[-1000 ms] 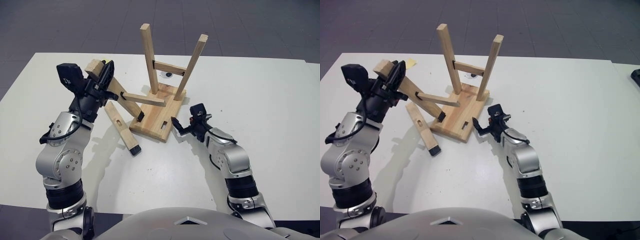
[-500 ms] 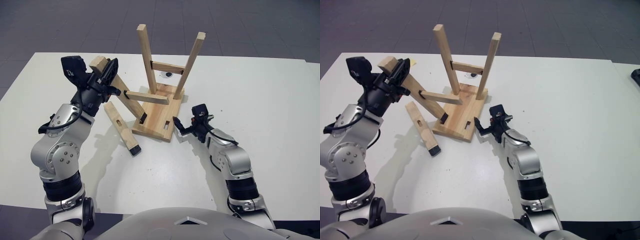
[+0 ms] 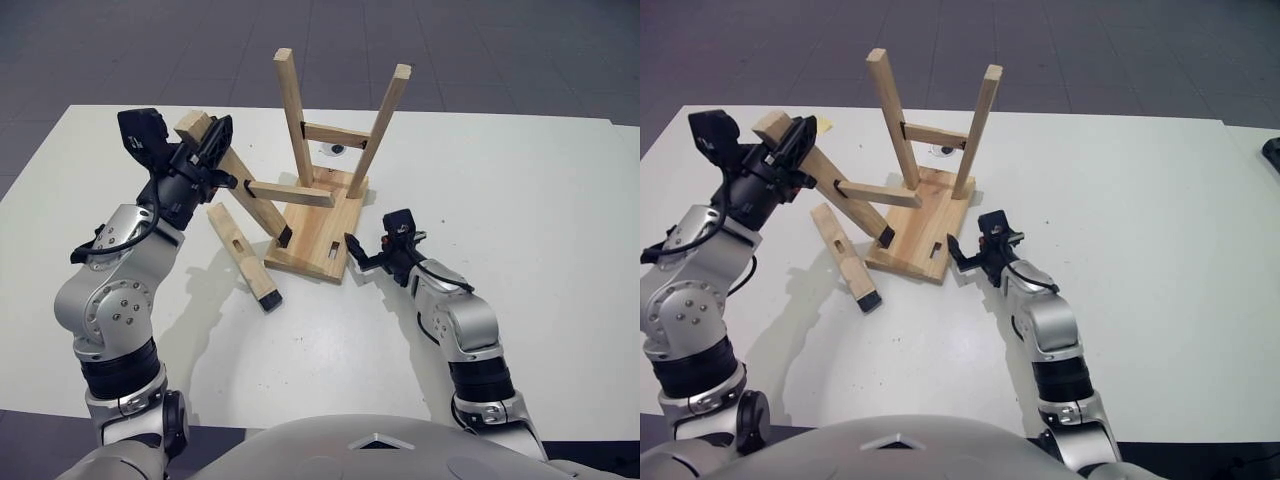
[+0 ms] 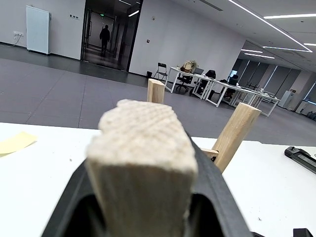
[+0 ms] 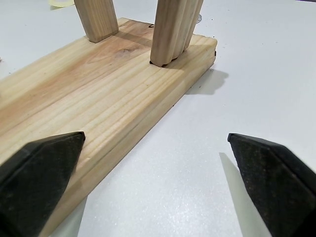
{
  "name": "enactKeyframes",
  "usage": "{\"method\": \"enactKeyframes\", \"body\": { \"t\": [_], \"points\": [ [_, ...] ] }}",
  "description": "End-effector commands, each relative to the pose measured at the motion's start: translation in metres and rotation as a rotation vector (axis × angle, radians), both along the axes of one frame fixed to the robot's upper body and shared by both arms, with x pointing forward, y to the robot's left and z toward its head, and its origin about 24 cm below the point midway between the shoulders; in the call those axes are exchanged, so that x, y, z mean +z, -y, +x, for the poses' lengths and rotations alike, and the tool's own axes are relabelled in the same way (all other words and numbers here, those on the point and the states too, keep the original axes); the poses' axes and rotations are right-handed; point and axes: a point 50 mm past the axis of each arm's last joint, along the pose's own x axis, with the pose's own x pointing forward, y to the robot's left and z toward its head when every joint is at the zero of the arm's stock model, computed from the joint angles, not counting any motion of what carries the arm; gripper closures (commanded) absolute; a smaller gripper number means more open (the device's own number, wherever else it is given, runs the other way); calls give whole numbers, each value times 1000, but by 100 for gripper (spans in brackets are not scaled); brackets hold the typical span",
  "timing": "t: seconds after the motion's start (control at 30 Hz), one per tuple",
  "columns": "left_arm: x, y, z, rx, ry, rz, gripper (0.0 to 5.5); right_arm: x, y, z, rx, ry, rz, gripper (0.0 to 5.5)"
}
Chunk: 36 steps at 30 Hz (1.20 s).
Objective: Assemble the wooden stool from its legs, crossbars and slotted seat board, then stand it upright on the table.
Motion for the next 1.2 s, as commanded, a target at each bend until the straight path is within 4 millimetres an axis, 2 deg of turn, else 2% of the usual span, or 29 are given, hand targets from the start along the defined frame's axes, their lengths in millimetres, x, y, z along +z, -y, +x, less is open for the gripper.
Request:
{"method": "enactKeyframes", "body": {
  "t": [0.03, 0.23, 0.7, 1.03, 1.2],
  "points": [
    [8, 1, 2, -12, 16, 5, 446, -3, 3, -2, -29, -15, 2, 10],
    [0, 4, 0, -28, -21, 7, 446, -3, 0, -2, -46, -10, 14, 10],
    [-4, 3, 0, -20, -37, 27, 446, -2, 2, -1, -70, -3, 26, 10],
    [-26, 1, -7, 55, -121, 61, 446, 1, 2, 1, -72, 16, 27, 10],
    [-41, 7, -20, 64, -192, 116, 446, 8, -1, 3, -60, 43, 38, 10]
  ]
}}
